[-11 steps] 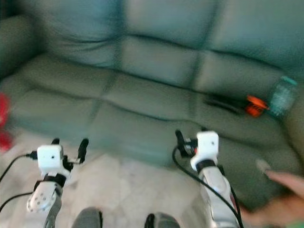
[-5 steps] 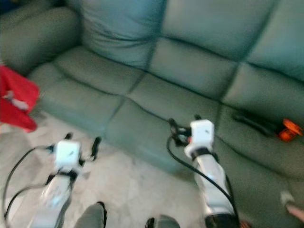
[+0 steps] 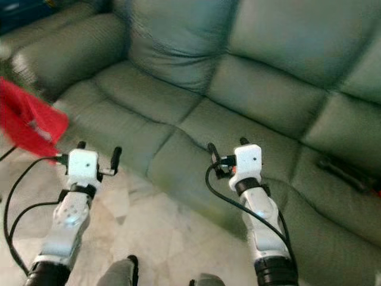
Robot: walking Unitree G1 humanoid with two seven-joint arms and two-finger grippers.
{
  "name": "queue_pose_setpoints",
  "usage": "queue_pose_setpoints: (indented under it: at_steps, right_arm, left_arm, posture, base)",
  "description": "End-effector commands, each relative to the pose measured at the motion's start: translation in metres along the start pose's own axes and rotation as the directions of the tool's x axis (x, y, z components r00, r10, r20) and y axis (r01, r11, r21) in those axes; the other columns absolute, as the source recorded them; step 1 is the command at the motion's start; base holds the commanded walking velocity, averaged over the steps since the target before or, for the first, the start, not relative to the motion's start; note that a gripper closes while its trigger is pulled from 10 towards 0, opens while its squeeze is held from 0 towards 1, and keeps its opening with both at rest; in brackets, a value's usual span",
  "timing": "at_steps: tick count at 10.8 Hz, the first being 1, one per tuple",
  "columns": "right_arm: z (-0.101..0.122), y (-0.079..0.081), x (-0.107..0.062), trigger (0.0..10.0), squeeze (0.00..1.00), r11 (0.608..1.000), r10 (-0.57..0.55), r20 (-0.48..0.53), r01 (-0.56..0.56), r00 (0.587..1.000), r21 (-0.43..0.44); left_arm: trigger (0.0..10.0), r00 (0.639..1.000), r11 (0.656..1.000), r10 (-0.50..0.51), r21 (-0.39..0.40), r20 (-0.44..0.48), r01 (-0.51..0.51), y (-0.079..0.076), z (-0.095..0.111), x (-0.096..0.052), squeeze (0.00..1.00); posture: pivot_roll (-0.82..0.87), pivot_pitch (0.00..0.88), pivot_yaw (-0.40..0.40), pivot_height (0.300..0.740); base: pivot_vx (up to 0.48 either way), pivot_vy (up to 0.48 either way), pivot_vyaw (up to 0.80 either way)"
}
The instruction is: Hang hanger
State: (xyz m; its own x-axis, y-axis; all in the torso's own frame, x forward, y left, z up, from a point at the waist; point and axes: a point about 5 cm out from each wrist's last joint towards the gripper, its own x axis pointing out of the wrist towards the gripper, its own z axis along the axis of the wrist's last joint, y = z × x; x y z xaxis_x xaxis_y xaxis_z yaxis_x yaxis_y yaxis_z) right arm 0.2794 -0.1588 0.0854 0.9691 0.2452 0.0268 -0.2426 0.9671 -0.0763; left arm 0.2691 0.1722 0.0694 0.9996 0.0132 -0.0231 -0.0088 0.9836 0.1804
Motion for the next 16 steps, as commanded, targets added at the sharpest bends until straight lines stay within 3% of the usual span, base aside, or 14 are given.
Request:
queue_pose_setpoints:
  at_steps: [1, 3, 4, 6, 9, 10, 11, 12, 13, 14, 15, 16]
  right_arm:
    - [-0.002, -0.003, -0.003, 10.0, 0.00, 1.000, 0.013, -0.006, -0.013, 1.000, -0.020]
    - [-0.005, -0.008, -0.008, 10.0, 0.00, 1.000, -0.017, -0.013, 0.017, 1.000, -0.008]
    - [-0.015, -0.015, -0.017, 10.0, 0.00, 0.999, -0.053, -0.058, 0.054, 0.997, 0.003]
    - [-0.024, -0.021, -0.026, 10.0, 0.00, 0.997, -0.078, -0.100, 0.080, 0.992, 0.011]
    - [-0.015, -0.021, -0.026, 10.0, 0.00, 0.956, -0.288, -0.081, 0.291, 0.954, 0.030]
    - [-0.007, -0.020, -0.013, 10.0, 0.00, 0.947, -0.313, -0.048, 0.315, 0.949, 0.057]
    - [-0.005, -0.023, -0.004, 10.0, 0.00, 0.954, -0.296, -0.036, 0.297, 0.954, 0.032]
    - [0.002, -0.029, 0.009, 10.0, 0.00, 0.959, -0.277, -0.023, 0.278, 0.961, 0.056]
    - [0.003, -0.026, 0.009, 10.0, 0.00, 0.974, -0.225, -0.028, 0.226, 0.974, 0.022]
    - [0.000, -0.021, 0.005, 10.0, 0.00, 0.982, -0.189, -0.039, 0.190, 0.981, 0.016]
    - [-0.004, -0.020, 0.003, 10.0, 0.00, 0.983, -0.183, -0.041, 0.184, 0.982, 0.011]
    - [-0.007, -0.016, -0.003, 10.0, 0.00, 0.988, -0.157, -0.042, 0.156, 0.987, -0.011]
  left_arm:
    - [10.0, 0.999, 0.997, 0.016, -0.071, -0.031, -0.018, 0.001, -0.005, -0.003, 0.00]
    - [10.0, 0.999, 0.996, 0.039, -0.080, -0.030, -0.041, 0.005, -0.012, -0.011, 0.00]
    - [10.0, 0.997, 0.995, 0.028, -0.096, -0.078, -0.035, 0.003, -0.018, -0.015, 0.00]
    - [10.0, 0.996, 0.997, 0.007, -0.077, -0.086, -0.013, 0.002, -0.023, -0.019, 0.00]
    - [10.0, 0.995, 0.996, 0.030, -0.083, -0.097, -0.038, 0.011, -0.024, -0.024, 0.00]
    - [10.0, 0.995, 0.997, 0.025, -0.068, -0.095, -0.032, 0.012, -0.024, -0.022, 0.00]
    - [10.0, 0.994, 0.996, 0.022, -0.081, -0.112, -0.031, 0.009, -0.026, -0.022, 0.00]
    - [10.0, 0.990, 0.986, 0.047, -0.154, -0.132, -0.068, 0.007, -0.025, -0.018, 0.00]
    - [10.0, 0.994, 0.989, -0.010, -0.147, -0.106, -0.006, 0.008, -0.023, -0.018, 0.00]
    - [10.0, 0.990, 0.968, 0.004, -0.249, -0.140, -0.040, 0.013, -0.030, -0.019, 0.00]
    - [10.0, 0.988, 0.952, 0.016, -0.299, -0.156, -0.062, 0.012, -0.032, -0.020, 0.00]
    - [10.0, 0.982, 0.915, -0.009, -0.397, -0.189, -0.068, 0.014, -0.039, -0.022, 0.00]
  posture:
    - [0.02, 0.072, -0.087, 0.740]
    - [0.01, 0.078, -0.096, 0.740]
    - [0.01, 0.094, -0.116, 0.740]
    - [0.02, 0.106, -0.120, 0.740]
    - [0.03, 0.130, -0.109, 0.740]
    - [0.00, 0.140, -0.095, 0.740]
    - [0.00, 0.138, -0.098, 0.740]
    - [0.01, 0.134, -0.104, 0.740]
    - [0.01, 0.136, -0.118, 0.740]
    - [0.02, 0.139, -0.122, 0.740]
    - [0.02, 0.143, -0.125, 0.740]
    - [0.03, 0.145, -0.121, 0.740]
  base:
    - [0.000, 0.000, 0.80]
    - [0.000, 0.000, 0.38]
    - [0.000, 0.000, 0.00]
    - [0.000, 0.480, 0.00]
    - [0.000, 0.480, 0.00]
    - [0.000, 0.480, 0.00]
    - [0.000, 0.480, 0.00]
    - [0.000, 0.480, 0.00]
    - [0.000, 0.000, 0.80]
    - [0.000, 0.000, 0.80]
    - [0.000, 0.000, 0.80]
    - [0.000, 0.000, 0.80]
